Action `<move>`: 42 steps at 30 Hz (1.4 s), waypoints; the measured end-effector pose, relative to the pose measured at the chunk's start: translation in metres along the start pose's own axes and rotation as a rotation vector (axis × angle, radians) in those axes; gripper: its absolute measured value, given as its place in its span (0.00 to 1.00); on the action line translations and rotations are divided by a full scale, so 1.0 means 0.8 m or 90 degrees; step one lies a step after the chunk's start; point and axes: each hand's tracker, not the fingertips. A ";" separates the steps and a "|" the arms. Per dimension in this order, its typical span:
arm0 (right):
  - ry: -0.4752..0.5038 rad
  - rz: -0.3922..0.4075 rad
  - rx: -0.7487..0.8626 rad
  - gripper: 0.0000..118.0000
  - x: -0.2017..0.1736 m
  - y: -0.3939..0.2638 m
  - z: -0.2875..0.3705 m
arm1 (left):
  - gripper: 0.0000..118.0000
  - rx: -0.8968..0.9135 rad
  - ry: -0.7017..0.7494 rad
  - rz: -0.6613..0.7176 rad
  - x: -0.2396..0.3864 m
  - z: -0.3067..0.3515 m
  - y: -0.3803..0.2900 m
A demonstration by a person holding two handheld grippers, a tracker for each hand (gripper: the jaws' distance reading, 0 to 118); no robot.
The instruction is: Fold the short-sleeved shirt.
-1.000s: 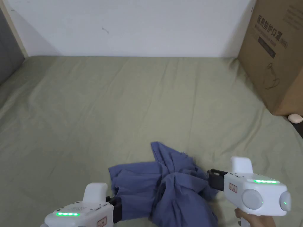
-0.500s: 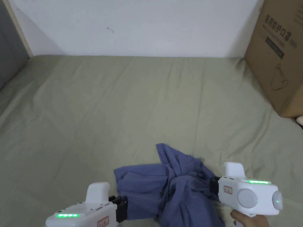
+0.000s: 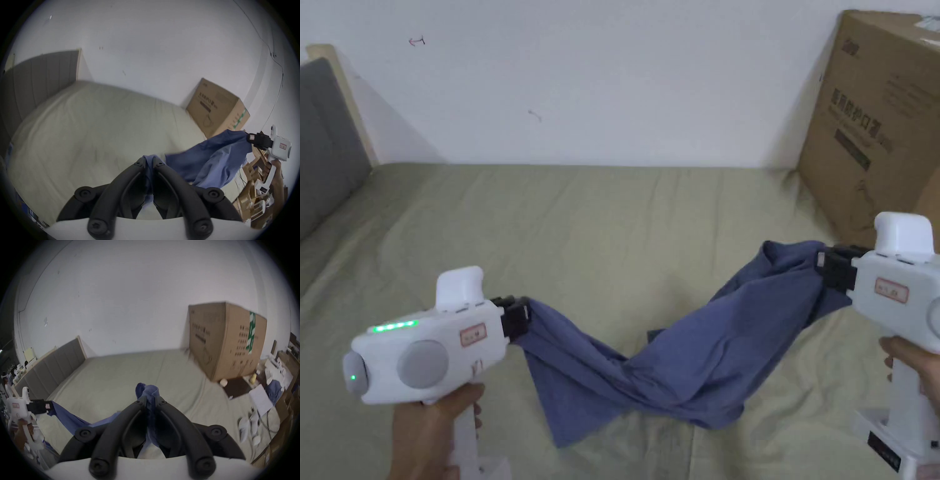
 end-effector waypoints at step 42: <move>-0.045 -0.094 -0.098 0.07 -0.020 -0.145 -0.106 | 0.05 -0.071 0.230 -0.006 -0.161 -0.041 -0.017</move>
